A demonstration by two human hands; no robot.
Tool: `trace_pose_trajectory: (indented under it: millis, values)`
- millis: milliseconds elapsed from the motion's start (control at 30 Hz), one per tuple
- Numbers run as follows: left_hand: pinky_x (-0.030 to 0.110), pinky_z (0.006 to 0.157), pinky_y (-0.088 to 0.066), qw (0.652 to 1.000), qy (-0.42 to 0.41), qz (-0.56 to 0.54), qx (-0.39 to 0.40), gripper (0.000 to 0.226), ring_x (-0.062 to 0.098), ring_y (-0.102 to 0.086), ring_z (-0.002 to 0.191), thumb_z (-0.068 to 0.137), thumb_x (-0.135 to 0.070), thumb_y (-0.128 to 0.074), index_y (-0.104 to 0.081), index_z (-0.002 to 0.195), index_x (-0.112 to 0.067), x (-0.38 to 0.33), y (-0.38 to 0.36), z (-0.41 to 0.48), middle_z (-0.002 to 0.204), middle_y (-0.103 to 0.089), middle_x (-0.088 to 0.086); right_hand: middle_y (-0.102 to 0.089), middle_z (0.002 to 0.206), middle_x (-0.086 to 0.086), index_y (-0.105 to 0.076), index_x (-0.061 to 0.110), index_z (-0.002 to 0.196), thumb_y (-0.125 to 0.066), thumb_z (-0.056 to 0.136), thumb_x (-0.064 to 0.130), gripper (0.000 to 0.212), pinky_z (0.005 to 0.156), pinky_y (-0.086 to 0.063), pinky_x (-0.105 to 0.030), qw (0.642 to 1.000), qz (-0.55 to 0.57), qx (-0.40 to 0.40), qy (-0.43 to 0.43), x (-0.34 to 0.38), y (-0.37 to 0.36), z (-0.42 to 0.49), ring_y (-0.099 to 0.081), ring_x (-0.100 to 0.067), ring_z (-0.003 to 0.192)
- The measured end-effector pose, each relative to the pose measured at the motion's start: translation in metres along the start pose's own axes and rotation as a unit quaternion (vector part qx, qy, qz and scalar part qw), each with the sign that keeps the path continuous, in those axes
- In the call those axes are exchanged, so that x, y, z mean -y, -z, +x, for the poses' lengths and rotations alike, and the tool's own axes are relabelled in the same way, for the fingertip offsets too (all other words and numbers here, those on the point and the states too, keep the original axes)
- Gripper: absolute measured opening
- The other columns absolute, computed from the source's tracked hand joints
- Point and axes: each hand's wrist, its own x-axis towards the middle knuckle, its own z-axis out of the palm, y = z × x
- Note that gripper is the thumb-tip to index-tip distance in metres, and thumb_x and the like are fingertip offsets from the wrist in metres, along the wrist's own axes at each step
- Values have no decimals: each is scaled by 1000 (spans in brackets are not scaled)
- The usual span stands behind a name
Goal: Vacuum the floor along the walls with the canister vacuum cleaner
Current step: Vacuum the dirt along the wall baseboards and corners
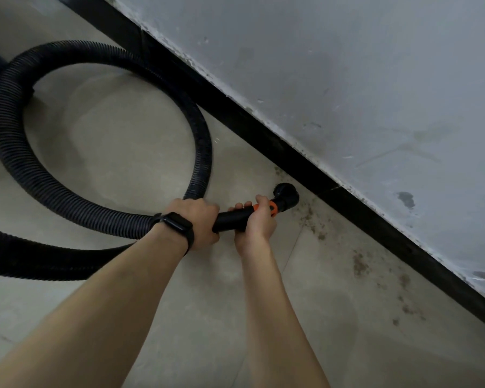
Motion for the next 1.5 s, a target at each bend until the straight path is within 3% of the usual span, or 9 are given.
trace_pose_trajectory:
  millis: [200, 367, 567, 667, 800, 1033, 1167, 1300, 1500]
  values:
    - [33, 66, -40, 1000, -5, -13, -28, 30, 23, -59, 83, 93, -38, -54, -48, 117, -21, 8, -4, 9, 99, -61, 1, -56, 71, -7, -54, 8, 121, -61, 98, 12, 24, 56, -56, -36, 1000, -27, 8, 10, 3, -12, 9, -58, -22, 51]
    - [34, 67, -42, 999, 1, -34, -42, 27, 24, -63, 90, 96, -34, -52, -45, 117, -19, 11, -7, 15, 107, -63, 2, -56, 71, -7, -54, 9, 112, -60, 99, 12, 15, 56, -56, -36, 998, -52, 21, 9, 9, -23, 15, -58, -22, 52]
    - [34, 67, -44, 994, 22, -96, -49, 25, 23, -56, 81, 95, -36, -53, -41, 111, -20, 21, -9, 16, 106, -61, 4, -55, 70, -7, -54, 9, 104, -59, 99, 12, 8, 56, -55, -36, 997, -76, 16, 20, 5, -40, 20, -57, -22, 50]
    - [31, 64, -44, 990, 51, -117, -55, 27, 22, -53, 76, 91, -42, -55, -40, 105, -24, 27, -6, 14, 93, -59, 1, -56, 70, -9, -54, 6, 100, -60, 99, 12, 8, 61, -57, -40, 996, -86, 25, 19, 3, -51, 21, -59, -23, 48]
    - [30, 63, -41, 991, 73, -93, -69, 41, 25, -54, 74, 88, -57, -54, -48, 117, -29, 33, 0, 0, 82, -50, -2, -60, 76, -12, -53, 3, 109, -59, 100, 10, 13, 57, -56, -40, 996, -58, 66, -3, -3, -54, 15, -63, -24, 50]
    - [31, 70, -45, 998, -41, 36, -7, 35, 25, -65, 91, 88, -56, -50, -42, 109, -28, 40, -10, -28, 100, -65, -1, -58, 72, -7, -51, 1, 128, -63, 100, 15, 34, 61, -59, -39, 999, 32, -19, 0, -39, -2, -10, -63, -21, 49]
    - [32, 68, -43, 989, -116, 88, 27, 31, 24, -65, 91, 88, -52, -49, -39, 105, -29, 25, -19, -37, 102, -65, -4, -59, 67, -5, -55, 5, 117, -63, 98, 14, 23, 71, -61, -47, 994, 91, -66, 1, -46, 37, -24, -63, -23, 52]
    - [33, 67, -46, 978, -168, 114, 38, 30, 25, -66, 89, 90, -48, -48, -41, 109, -26, -7, -24, -36, 100, -66, -3, -56, 65, -4, -55, 8, 102, -63, 98, 11, 10, 63, -58, -43, 986, 134, -98, 14, -30, 67, -28, -58, -24, 49]
    - [35, 70, -51, 981, -166, 97, 18, 29, 26, -65, 85, 91, -46, -47, -40, 108, -23, -36, -27, -25, 97, -65, -2, -49, 65, -5, -49, 9, 94, -62, 97, 7, 13, 56, -54, -39, 990, 130, -57, 21, -2, 86, -17, -55, -23, 46]
